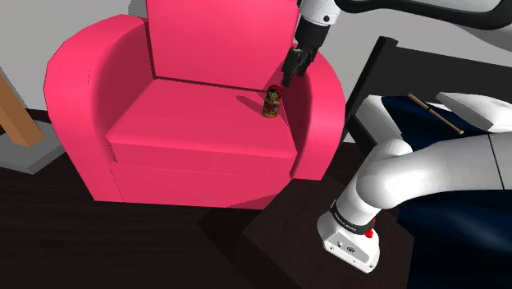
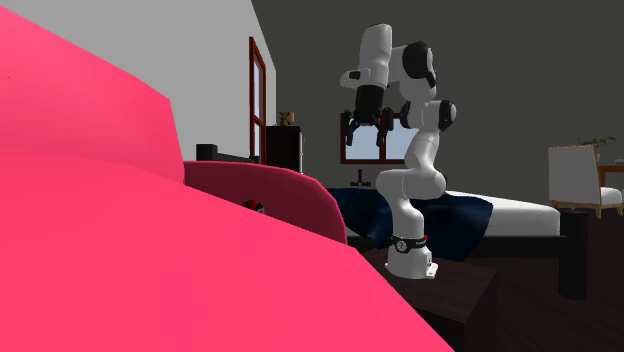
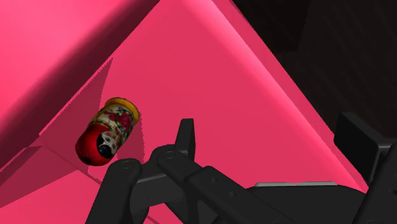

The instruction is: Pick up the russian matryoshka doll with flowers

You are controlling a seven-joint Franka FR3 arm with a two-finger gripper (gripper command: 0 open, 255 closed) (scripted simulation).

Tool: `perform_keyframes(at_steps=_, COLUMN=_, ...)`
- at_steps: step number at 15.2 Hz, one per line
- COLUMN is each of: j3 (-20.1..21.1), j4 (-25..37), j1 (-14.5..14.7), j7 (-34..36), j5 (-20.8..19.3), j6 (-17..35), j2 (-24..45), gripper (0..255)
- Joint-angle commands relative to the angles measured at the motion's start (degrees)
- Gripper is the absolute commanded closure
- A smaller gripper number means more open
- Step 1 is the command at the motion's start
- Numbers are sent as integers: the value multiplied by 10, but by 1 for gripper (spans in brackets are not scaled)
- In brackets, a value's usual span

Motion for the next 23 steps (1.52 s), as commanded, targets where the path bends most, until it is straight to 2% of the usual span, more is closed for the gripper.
perform_keyframes(at_steps=1, j3=0, j4=0, j1=0, j7=0, j5=0, j6=0, j2=0, gripper=0)
perform_keyframes(at_steps=8, j3=-92, j4=-23, j1=-13, j7=-108, j5=-26, j6=101, j2=56, gripper=0)
perform_keyframes(at_steps=14, j3=-172, j4=-7, j1=-14, j7=-205, j5=-25, j6=183, j2=139, gripper=0)
perform_keyframes(at_steps=19, j3=-238, j4=32, j1=-4, j7=-296, j5=4, j6=240, j2=229, gripper=0)
perform_keyframes(at_steps=23, j3=-289, j4=80, j1=9, j7=-380, j5=54, j6=272, j2=313, gripper=0)
